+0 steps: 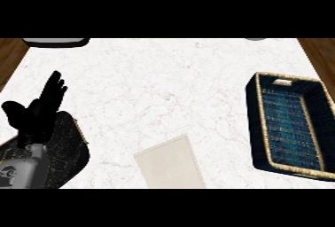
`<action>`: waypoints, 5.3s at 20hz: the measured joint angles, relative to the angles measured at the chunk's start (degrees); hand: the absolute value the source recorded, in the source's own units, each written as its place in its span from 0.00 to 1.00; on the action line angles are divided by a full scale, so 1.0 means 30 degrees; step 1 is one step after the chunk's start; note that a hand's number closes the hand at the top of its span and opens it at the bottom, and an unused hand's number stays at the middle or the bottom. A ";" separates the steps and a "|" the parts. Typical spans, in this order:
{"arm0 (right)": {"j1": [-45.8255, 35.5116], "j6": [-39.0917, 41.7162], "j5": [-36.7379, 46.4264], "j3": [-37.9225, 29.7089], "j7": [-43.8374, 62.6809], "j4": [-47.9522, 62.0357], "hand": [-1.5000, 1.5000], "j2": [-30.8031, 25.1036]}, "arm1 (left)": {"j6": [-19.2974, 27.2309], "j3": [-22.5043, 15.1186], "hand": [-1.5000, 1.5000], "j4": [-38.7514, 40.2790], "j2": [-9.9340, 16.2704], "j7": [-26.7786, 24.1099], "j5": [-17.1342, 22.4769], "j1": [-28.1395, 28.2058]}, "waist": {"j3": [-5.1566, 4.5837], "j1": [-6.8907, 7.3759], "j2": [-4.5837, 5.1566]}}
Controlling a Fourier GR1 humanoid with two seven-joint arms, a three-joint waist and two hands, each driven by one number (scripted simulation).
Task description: Pick the cupcake from the placemat and place it in the basket
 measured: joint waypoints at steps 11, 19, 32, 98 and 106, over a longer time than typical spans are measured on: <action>0.4180 -0.2802 -0.0949 0.2042 -0.4602 -0.7755 1.00 -0.5568 | 0.0277 0.0132 0.50 0.0037 -0.0109 0.0019 -0.0243 0.0031 | 0.0117 -0.0336 0.0145; 0.4862 -0.1657 0.0560 0.1940 -0.1974 -0.8631 1.00 -0.5982 | 0.0214 0.0239 0.50 -0.0052 -0.0113 0.0006 -0.0211 0.0227 | 0.0054 -0.0396 0.0183; 0.5446 -0.2581 0.2117 0.1660 -0.0504 -0.8629 1.00 -0.5507 | -0.0013 0.0242 0.50 0.0051 -0.0001 0.0015 -0.0197 -0.0087 | -0.0018 -0.0175 0.0365; -1.2065 1.3137 0.3052 -1.8599 -0.4880 0.0484 1.00 -0.7727 | -0.1010 0.1192 0.50 0.0380 -0.1008 0.0039 -0.1051 -0.0488 | 0.0096 0.0062 0.0277; -1.2547 1.2919 0.5031 -1.9026 -0.5988 0.2198 1.00 -0.6947 | -0.1207 0.1304 0.50 -0.0220 -0.1062 0.0309 -0.1225 -0.0218 | 0.0101 0.0084 0.0279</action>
